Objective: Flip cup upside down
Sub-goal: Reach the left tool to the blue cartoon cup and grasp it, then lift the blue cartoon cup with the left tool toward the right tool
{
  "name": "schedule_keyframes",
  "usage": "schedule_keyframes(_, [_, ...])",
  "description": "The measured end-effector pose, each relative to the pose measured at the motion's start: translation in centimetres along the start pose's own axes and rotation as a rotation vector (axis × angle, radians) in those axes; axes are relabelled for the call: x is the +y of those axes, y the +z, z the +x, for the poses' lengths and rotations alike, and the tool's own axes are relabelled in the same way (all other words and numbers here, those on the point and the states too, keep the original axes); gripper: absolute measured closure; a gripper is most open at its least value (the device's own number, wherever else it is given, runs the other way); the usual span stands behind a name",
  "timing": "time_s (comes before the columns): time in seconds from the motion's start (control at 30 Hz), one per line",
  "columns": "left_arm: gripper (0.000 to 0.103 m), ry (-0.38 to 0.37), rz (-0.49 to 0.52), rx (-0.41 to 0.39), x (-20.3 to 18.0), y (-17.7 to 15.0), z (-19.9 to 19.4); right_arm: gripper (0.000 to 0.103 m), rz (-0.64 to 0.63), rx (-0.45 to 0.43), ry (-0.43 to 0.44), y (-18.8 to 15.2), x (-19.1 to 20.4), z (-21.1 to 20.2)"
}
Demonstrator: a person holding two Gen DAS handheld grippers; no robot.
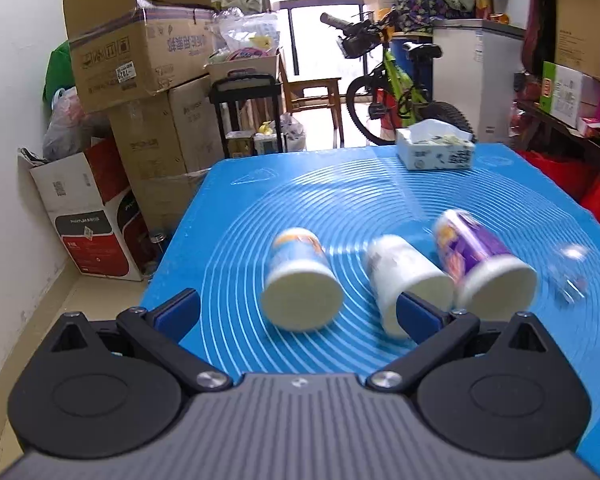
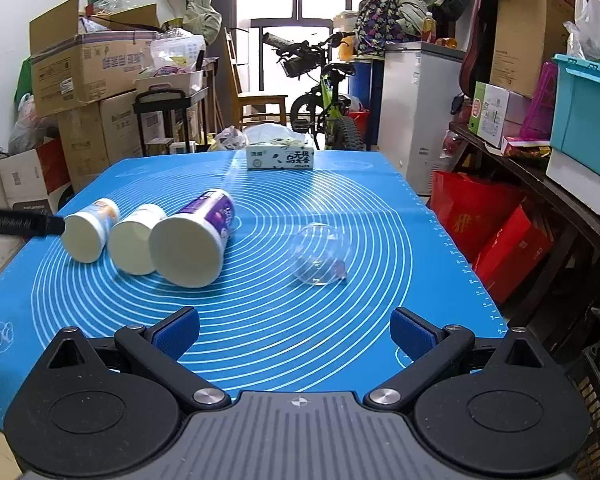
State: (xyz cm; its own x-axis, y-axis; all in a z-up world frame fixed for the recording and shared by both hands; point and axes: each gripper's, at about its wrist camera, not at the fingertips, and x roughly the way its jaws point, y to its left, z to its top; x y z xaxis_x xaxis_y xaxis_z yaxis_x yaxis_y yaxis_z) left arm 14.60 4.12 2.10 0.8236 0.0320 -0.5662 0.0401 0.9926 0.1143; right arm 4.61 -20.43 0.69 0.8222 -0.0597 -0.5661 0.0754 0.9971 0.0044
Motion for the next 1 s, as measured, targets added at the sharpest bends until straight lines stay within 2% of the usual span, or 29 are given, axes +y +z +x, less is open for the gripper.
schedule_keyframes(0.17, [0.001,-0.032,-0.016,0.059,0.4,1.7,3.9,0.0,0.014,0.025,-0.013,-0.2,-0.7,1.2])
schedule_keyframes(0.37, [0.002,-0.026,-0.036,0.14,0.9,2.4,7.9,0.0,0.02,0.035,-0.031,-0.3,-1.1,1.9])
schedule_keyframes(0.43, [0.022,-0.032,-0.041,0.171,1.1,2.4,8.7,0.0,0.024,0.038,-0.036,-0.3,-1.1,2.2])
schedule_keyframes(0.5, [0.029,-0.04,-0.045,0.205,1.2,2.3,9.3,0.0,0.028,0.042,-0.038,-0.3,-1.3,2.4])
schedule_keyframes(0.57, [0.031,-0.046,-0.057,0.218,1.5,2.2,9.7,0.0,0.031,0.047,-0.037,-0.4,-1.3,2.6])
schedule_keyframes(0.63, [0.038,-0.058,-0.068,0.232,1.7,2.3,10.0,0.0,0.028,0.05,-0.036,-0.4,-1.2,2.7])
schedule_keyframes(1.0, [0.042,-0.082,-0.074,0.242,1.9,2.3,8.8,0.0,0.03,0.041,-0.044,-0.1,-1.3,2.1])
